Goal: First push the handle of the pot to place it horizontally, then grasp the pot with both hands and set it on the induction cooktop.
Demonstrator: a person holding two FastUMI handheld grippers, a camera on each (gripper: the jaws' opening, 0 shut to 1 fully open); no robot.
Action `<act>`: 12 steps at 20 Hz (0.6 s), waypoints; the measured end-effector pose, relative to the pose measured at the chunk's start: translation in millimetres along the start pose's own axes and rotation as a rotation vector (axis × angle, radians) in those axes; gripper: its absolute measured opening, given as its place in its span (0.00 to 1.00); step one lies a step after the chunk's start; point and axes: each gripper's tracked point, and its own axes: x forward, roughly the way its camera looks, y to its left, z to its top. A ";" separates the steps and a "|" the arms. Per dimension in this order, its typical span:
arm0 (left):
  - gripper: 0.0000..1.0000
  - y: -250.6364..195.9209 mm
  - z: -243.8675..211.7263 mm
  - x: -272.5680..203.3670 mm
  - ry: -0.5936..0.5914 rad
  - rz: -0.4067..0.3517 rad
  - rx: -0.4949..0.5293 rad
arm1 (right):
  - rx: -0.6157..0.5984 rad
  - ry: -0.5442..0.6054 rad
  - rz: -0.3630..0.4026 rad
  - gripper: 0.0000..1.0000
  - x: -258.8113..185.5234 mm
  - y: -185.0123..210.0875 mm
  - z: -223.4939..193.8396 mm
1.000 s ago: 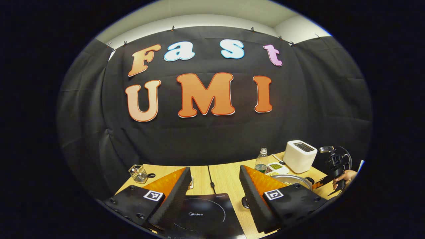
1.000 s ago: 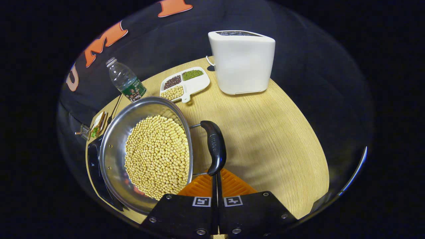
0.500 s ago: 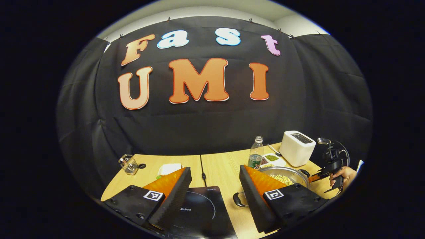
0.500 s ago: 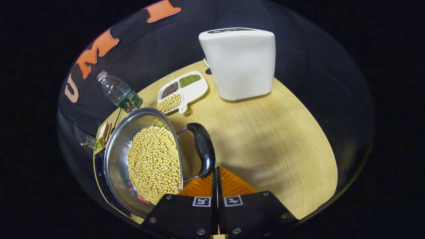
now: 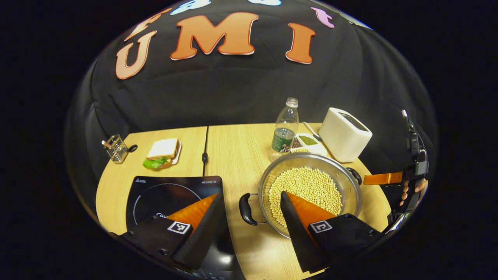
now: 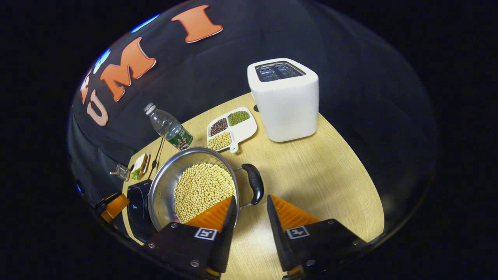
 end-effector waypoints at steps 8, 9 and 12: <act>0.95 1.6 -36.4 44.8 0.101 0.012 -0.053 | -0.144 0.011 -0.123 0.83 29.4 -1.4 -8.5; 0.94 0.1 -36.8 45.8 0.105 0.001 -0.052 | -0.159 0.018 -0.135 0.84 31.8 -3.5 -11.3; 0.95 -3.4 -43.4 53.8 0.124 0.004 -0.041 | -0.166 0.020 -0.135 0.84 38.6 -2.1 -11.6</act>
